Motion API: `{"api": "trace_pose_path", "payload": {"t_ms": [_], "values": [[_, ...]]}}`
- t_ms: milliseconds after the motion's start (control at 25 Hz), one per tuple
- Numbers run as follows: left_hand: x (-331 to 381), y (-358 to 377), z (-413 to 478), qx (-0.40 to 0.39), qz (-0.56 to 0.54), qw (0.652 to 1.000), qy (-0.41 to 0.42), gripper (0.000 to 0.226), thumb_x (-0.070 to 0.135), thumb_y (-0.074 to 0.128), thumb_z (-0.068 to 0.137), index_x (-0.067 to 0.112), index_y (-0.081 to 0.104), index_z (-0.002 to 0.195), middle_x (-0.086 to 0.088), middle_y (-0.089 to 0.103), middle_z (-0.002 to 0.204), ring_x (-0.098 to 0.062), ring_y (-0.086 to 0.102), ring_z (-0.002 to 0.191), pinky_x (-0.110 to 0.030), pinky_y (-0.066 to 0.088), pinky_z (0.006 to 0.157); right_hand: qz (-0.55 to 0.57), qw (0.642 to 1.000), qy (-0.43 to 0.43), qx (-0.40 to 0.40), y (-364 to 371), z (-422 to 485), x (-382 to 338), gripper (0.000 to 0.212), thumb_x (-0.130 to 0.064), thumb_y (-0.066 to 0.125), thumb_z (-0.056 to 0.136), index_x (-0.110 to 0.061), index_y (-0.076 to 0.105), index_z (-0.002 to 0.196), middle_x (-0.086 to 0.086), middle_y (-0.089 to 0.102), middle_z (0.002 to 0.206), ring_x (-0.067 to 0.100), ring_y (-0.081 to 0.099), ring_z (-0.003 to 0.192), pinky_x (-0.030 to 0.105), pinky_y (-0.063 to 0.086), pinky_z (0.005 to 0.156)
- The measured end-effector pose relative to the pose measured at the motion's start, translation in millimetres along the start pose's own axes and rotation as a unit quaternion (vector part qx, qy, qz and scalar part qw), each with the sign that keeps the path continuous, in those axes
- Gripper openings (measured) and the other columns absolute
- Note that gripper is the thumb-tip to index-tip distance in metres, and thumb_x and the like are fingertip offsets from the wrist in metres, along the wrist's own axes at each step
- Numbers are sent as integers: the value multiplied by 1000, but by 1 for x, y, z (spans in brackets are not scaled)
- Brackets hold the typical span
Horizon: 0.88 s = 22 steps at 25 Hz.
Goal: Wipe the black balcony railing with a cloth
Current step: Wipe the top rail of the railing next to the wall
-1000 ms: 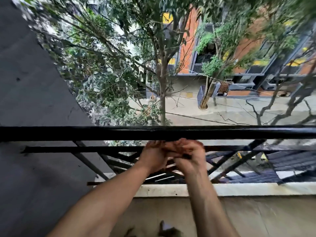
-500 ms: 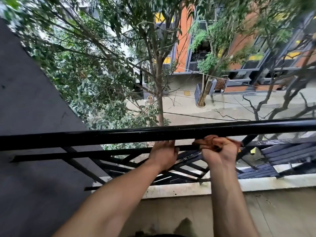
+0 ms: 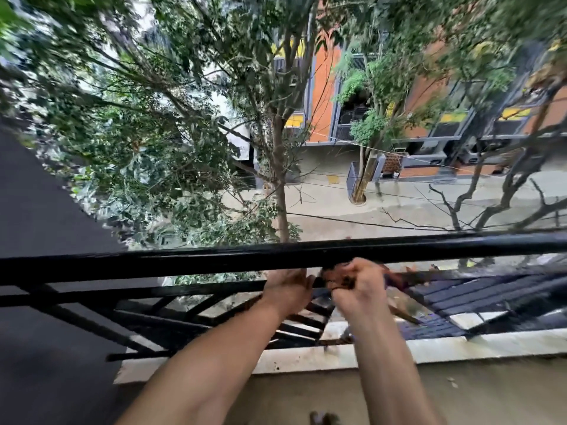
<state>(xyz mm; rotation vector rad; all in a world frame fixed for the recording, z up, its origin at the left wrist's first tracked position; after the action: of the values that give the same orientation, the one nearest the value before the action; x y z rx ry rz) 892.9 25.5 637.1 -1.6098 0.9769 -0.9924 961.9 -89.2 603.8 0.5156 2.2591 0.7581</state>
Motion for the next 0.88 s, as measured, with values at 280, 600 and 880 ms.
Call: {"api": "trace_pose_path", "payload": {"t_ms": [280,600,880], "values": [[34,29,18,6,-20,1000,-8,56,48,24,96,31,45,145,2,45,153,-26,39,141,-39,29,112,-1,999,0,45,-5,-35,-61,33,8,45,37,-10,34,62,8,41,57,23,41,58,24,48,60],[-32,40,-30,112,-60,984,-127,45,37,43,100,14,46,139,-6,52,136,-25,43,130,-37,30,116,-696,644,-295,115,-31,-10,9,41,5,70,66,18,63,105,33,62,109,50,58,110,54,40,107],[-76,54,-51,79,18,992,-95,62,33,41,98,6,32,153,-12,38,157,-29,29,147,-42,19,125,-883,294,-319,-180,-22,4,33,69,-25,49,82,-27,40,150,1,42,150,27,35,142,43,18,125]]}}
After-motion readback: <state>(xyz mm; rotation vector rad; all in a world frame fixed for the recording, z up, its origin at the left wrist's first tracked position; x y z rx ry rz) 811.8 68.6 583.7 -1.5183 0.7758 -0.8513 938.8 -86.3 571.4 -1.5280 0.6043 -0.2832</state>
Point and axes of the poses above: each hand's wrist, its own z-axis towards the middle knuckle, its own y-axis out of the palm, x = y × z, the point moved 2 cm from there along z, towards the middle knuckle
